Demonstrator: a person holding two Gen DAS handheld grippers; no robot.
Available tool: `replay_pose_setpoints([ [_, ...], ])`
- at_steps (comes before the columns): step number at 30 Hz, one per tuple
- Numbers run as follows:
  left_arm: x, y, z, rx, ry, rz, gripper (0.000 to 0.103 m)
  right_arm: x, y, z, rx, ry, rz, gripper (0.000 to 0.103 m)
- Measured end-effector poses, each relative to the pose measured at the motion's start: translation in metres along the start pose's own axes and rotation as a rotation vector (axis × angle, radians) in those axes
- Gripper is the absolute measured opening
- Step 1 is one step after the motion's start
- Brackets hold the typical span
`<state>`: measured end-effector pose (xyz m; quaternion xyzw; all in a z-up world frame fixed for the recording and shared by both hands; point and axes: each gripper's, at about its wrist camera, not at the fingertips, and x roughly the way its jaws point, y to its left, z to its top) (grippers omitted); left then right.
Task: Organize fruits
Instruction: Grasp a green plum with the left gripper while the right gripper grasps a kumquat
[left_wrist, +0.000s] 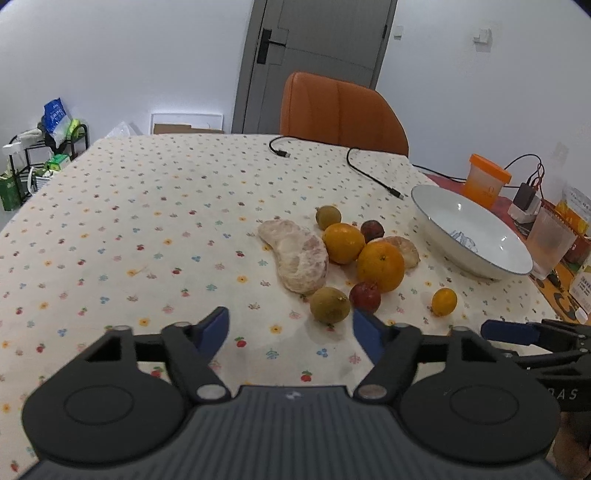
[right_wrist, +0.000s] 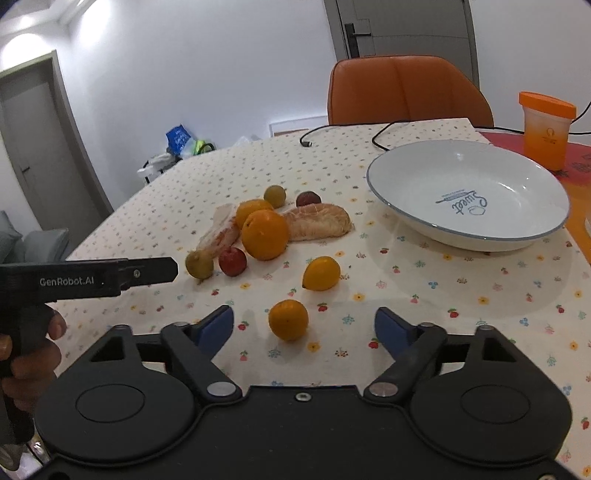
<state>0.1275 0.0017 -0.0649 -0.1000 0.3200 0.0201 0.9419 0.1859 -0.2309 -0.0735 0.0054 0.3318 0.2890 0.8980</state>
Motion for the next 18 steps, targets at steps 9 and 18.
replay_pose_setpoints([
  [9,0.018,-0.013,0.006,0.015,0.018,-0.028,0.046,0.009,0.000,0.004,-0.022,0.000,0.018,0.035],
  [18,0.022,-0.023,0.007,0.040,0.012,0.012,0.026,0.008,-0.012,0.007,0.004,-0.002,0.056,0.023],
])
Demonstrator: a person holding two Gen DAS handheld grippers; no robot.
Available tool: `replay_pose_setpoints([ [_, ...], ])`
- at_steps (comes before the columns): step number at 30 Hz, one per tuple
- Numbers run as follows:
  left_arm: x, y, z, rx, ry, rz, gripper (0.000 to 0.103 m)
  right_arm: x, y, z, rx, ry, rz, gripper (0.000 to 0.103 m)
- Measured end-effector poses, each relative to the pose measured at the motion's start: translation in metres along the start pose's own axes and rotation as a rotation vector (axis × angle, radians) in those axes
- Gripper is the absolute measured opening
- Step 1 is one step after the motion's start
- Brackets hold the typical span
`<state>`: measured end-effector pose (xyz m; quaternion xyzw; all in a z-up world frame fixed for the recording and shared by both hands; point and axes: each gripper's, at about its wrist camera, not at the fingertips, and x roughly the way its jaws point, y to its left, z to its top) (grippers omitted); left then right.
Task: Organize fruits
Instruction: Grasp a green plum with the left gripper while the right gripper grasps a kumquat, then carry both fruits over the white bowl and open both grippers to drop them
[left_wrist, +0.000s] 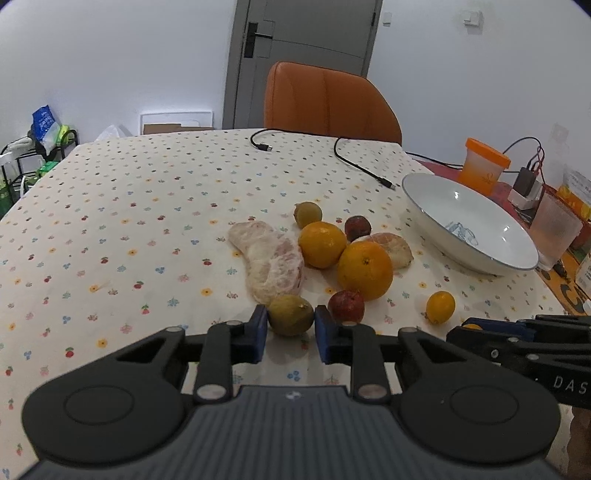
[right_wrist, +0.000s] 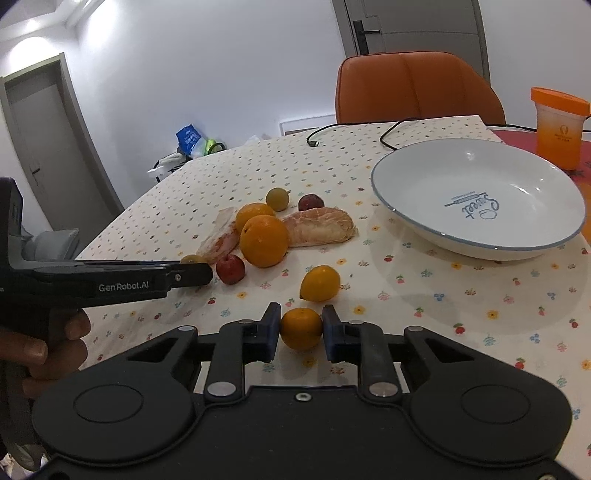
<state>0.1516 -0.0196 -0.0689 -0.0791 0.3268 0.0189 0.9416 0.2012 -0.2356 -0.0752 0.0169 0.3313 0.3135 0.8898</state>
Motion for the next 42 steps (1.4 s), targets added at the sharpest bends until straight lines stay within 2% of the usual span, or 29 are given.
replay_pose_setpoints([
  [12,-0.011,-0.004,0.001,-0.014,-0.035,0.033,0.026,-0.002,-0.008,0.008,0.000,-0.027,0.018,0.023],
  [20,-0.014,-0.017,0.008,0.006,-0.066,0.041,0.026,-0.015,-0.025,0.016,0.010,-0.082,-0.019,0.022],
  [32,-0.014,-0.046,0.022,0.057,-0.103,0.012,0.026,-0.036,-0.048,0.026,0.023,-0.170,-0.072,0.023],
  [42,-0.006,-0.071,0.034,0.099,-0.117,-0.057,0.026,-0.042,-0.058,0.031,0.034,-0.215,-0.122,0.023],
])
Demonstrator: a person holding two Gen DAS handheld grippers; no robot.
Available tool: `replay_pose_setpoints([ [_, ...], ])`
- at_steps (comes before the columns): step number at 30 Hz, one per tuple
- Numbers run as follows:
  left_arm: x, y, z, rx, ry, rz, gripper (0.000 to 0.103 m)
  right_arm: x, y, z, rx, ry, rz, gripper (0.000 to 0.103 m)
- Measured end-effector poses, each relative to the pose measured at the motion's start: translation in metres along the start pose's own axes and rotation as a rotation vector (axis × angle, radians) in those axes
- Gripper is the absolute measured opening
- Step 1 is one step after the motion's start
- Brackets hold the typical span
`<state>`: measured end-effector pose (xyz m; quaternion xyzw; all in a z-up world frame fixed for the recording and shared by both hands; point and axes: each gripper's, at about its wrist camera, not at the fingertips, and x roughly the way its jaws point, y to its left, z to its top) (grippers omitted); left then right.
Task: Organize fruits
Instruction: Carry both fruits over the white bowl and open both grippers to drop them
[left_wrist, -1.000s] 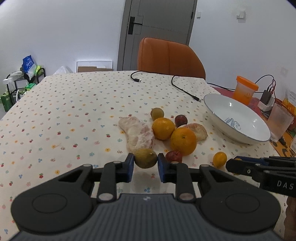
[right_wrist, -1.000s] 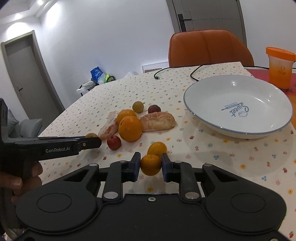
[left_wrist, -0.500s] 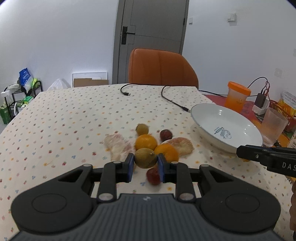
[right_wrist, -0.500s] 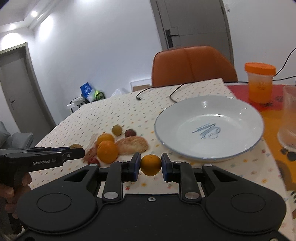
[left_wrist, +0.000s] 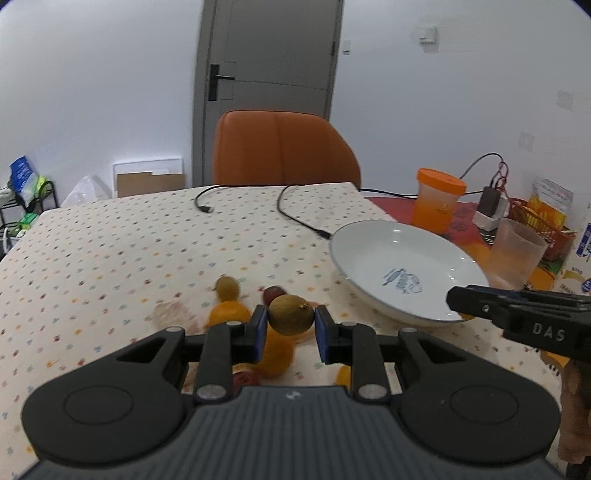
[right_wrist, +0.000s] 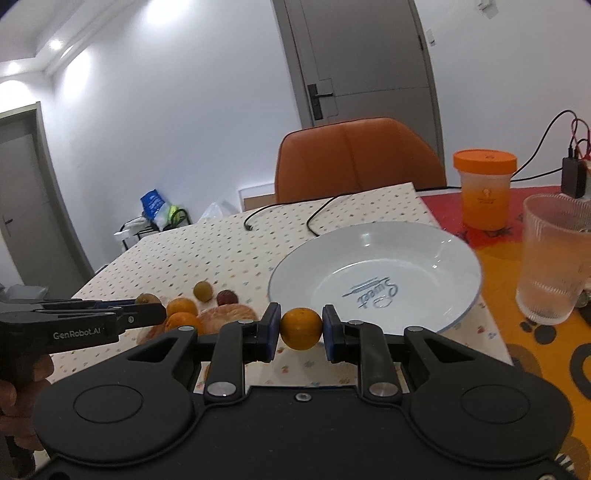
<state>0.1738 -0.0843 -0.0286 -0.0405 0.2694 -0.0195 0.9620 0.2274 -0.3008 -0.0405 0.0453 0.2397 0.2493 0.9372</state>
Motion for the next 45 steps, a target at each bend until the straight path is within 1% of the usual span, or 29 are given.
replay_pose_setpoints([
  [10,0.019,-0.023,0.010,0.039,0.011,-0.064,0.026,0.006,-0.019,-0.001,0.029,-0.013,-0.072,0.023],
  [16,0.032,-0.037,0.016,0.070,0.026,-0.088,0.026,0.008,-0.028,-0.004,0.044,-0.024,-0.106,0.023],
  [20,0.041,-0.046,0.021,0.094,0.033,-0.094,0.026,0.008,-0.032,-0.006,0.056,-0.049,-0.103,0.024],
  [21,0.043,-0.048,0.022,0.097,0.034,-0.096,0.026,0.008,-0.033,-0.006,0.060,-0.054,-0.100,0.027],
  [24,0.048,-0.055,0.024,0.104,0.040,-0.102,0.026,0.004,-0.038,-0.006,0.067,-0.075,-0.096,0.031],
  [29,0.055,-0.063,0.026,0.118,0.052,-0.114,0.026,0.002,-0.047,-0.006,0.093,-0.076,-0.099,0.031],
  [32,0.057,-0.064,0.027,0.113,0.052,-0.111,0.026,0.000,-0.049,-0.007,0.101,-0.081,-0.099,0.035],
  [33,0.056,-0.064,0.028,0.109,0.046,-0.110,0.029,-0.001,-0.050,-0.007,0.101,-0.082,-0.101,0.036],
  [36,0.054,-0.062,0.030,0.101,0.044,-0.120,0.034,-0.002,-0.050,-0.008,0.108,-0.083,-0.100,0.037],
  [37,0.053,-0.062,0.030,0.098,0.048,-0.116,0.035,-0.003,-0.049,-0.008,0.107,-0.082,-0.100,0.037],
  [39,0.051,-0.059,0.029,0.096,0.052,-0.104,0.037,-0.003,-0.048,-0.008,0.103,-0.081,-0.102,0.041],
  [43,0.045,-0.048,0.025,0.078,0.059,-0.081,0.043,-0.004,-0.044,-0.008,0.095,-0.077,-0.101,0.043],
  [45,0.042,-0.043,0.024,0.072,0.061,-0.069,0.047,-0.004,-0.042,-0.008,0.089,-0.076,-0.102,0.048],
])
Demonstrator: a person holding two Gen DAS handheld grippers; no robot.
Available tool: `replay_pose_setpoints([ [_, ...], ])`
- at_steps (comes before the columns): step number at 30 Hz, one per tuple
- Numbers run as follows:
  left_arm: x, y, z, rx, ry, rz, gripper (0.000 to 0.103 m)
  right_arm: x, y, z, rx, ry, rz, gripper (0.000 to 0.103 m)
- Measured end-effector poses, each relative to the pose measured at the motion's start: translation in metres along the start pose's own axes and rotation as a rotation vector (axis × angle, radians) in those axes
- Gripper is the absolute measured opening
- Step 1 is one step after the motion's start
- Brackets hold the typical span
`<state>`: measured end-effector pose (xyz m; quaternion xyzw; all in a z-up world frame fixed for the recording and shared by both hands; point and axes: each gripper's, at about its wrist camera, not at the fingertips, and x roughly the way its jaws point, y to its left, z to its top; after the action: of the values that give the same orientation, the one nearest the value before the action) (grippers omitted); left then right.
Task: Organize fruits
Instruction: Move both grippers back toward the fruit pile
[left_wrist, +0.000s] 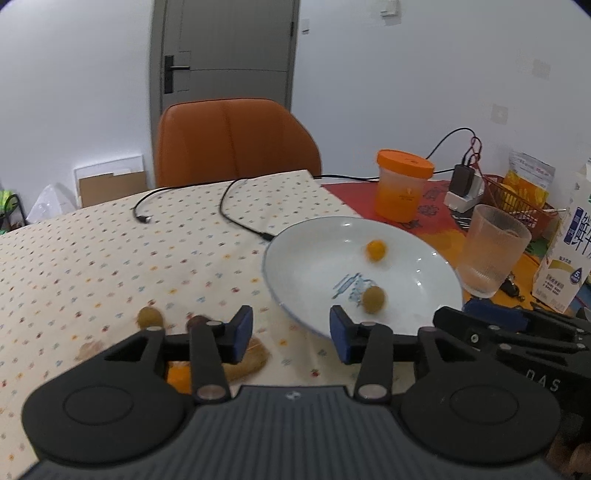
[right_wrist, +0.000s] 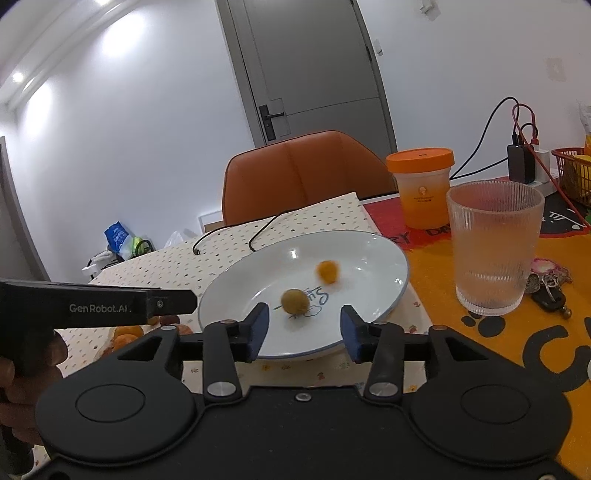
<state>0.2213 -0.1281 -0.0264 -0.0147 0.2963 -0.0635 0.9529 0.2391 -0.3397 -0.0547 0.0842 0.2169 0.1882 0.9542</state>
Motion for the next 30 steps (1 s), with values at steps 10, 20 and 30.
replay_pose_setpoints([
  [10,-0.024,0.026,-0.009,-0.045,-0.011,0.068,0.062,-0.002,0.016,-0.005,-0.021,0.031,-0.010,0.054],
  [20,-0.048,0.049,-0.018,-0.085,-0.036,0.122,0.072,-0.011,0.036,-0.007,-0.067,0.025,0.009,0.075],
  [30,-0.070,0.070,-0.033,-0.128,-0.050,0.165,0.073,-0.017,0.058,-0.011,-0.102,0.040,0.055,0.076],
])
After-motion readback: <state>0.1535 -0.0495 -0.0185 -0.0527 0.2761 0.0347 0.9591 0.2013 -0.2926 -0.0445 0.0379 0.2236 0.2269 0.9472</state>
